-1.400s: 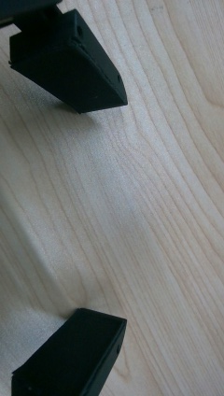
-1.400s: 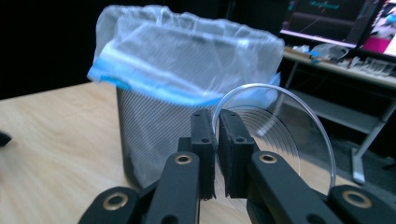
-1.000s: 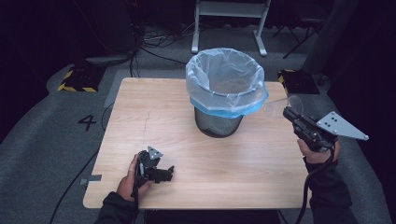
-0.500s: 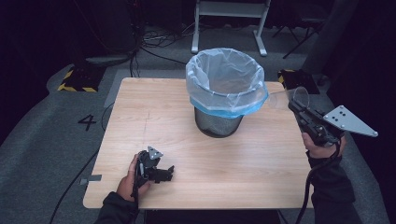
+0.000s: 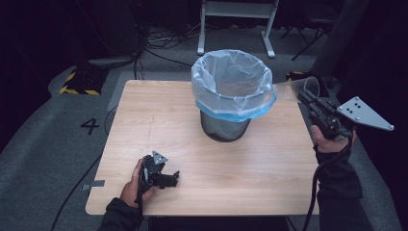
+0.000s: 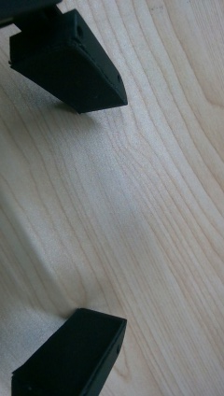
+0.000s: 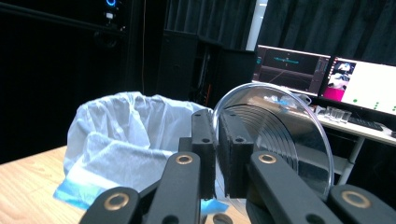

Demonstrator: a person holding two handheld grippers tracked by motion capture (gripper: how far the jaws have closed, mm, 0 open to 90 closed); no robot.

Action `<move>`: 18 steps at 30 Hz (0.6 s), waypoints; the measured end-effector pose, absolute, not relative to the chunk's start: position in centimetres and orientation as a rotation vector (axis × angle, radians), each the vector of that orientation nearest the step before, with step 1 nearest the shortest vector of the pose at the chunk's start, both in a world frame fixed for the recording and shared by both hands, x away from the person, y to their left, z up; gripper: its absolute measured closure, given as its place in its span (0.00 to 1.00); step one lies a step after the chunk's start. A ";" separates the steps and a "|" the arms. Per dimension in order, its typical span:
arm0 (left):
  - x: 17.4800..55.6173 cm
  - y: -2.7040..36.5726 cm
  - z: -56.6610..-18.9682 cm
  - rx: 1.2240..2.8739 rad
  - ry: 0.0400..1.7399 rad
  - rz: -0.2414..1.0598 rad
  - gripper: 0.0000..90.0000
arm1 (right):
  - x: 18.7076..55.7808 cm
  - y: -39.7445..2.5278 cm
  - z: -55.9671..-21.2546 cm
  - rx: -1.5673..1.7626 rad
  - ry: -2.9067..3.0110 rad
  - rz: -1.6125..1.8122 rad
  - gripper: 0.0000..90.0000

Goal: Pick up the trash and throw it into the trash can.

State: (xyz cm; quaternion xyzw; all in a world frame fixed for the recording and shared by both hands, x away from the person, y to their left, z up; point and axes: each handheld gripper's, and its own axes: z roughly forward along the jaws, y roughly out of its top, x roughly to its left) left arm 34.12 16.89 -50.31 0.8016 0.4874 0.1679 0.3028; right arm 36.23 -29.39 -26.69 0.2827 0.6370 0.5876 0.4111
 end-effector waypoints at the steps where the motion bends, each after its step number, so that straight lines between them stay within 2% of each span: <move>1: 34.1 16.9 -50.3 2.125 1.292 0.445 0.00 | 36.3 -29.3 -26.6 0.705 1.597 1.487 0.95; 18: 34.1 16.9 -50.3 2.124 1.292 0.446 0.00 | 38.6 -26.0 -26.0 0.693 1.582 1.559 0.95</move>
